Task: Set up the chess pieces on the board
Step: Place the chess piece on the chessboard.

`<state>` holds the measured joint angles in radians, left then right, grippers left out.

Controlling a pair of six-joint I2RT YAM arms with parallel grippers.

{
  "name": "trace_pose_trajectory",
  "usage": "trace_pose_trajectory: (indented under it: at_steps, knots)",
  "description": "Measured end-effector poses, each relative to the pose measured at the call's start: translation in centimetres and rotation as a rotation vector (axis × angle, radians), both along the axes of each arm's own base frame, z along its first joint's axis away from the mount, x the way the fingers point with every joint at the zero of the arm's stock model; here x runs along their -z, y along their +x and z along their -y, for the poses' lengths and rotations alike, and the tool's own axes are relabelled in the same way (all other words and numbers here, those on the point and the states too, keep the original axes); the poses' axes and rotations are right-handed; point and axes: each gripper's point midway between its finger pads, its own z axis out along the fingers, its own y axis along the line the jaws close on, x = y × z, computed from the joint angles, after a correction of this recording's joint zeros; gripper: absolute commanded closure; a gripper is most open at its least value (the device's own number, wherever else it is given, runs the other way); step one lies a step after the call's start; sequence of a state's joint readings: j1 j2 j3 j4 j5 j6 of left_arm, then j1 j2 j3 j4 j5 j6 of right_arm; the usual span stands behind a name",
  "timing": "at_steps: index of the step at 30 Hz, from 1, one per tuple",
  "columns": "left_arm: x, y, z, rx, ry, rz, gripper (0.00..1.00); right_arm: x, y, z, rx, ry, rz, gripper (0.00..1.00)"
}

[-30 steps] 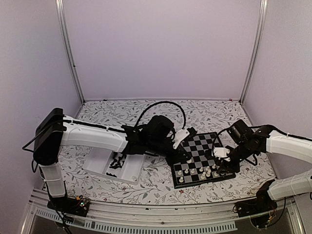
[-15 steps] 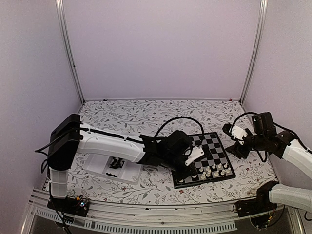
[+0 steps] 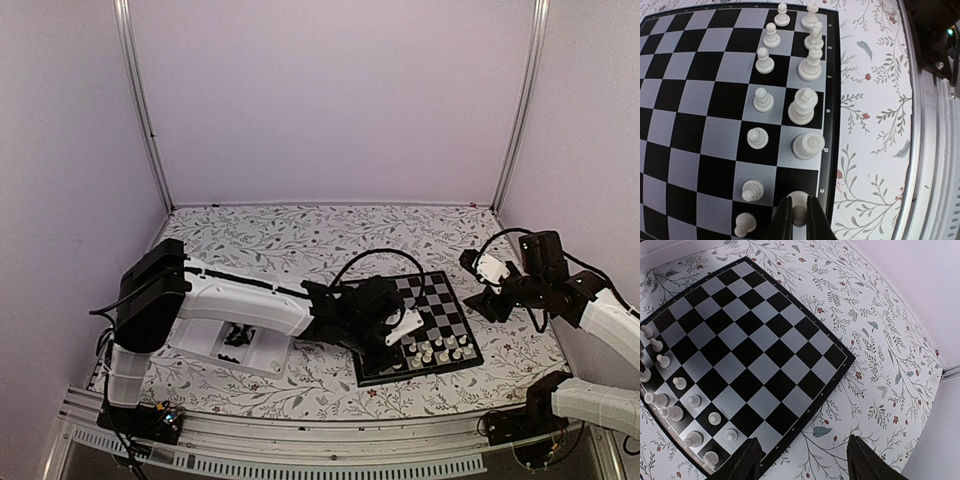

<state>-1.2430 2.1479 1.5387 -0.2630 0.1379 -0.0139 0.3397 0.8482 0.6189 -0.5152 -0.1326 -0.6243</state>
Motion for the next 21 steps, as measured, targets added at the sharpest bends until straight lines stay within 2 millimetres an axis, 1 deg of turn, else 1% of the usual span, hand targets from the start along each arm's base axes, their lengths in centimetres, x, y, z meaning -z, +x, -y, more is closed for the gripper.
trace_pose_trajectory:
  at_steps: [4,9,10,13,16,21]
  knots:
    - [-0.15,0.22,0.49,0.001,-0.002,0.005,0.96,0.08,0.0,-0.01,0.0,0.0,-0.002,0.38]
    - [0.14,0.39,0.81,-0.002,0.001,0.008,0.93,0.22,0.01,-0.01,0.0,-0.002,-0.007,0.38]
    - [0.22,0.4,0.81,-0.002,0.003,0.008,0.91,0.22,0.01,-0.01,0.0,-0.002,-0.007,0.38]
    - [0.42,0.39,0.81,-0.003,0.007,0.005,0.8,0.25,0.01,-0.02,-0.001,-0.002,-0.008,0.38]
    - [0.42,0.35,0.78,0.004,0.011,0.008,0.73,0.35,0.01,-0.02,-0.001,-0.004,-0.012,0.38]
    - [0.35,0.08,0.73,0.007,0.015,-0.011,0.7,0.42,-0.01,-0.02,-0.001,-0.004,-0.013,0.38]
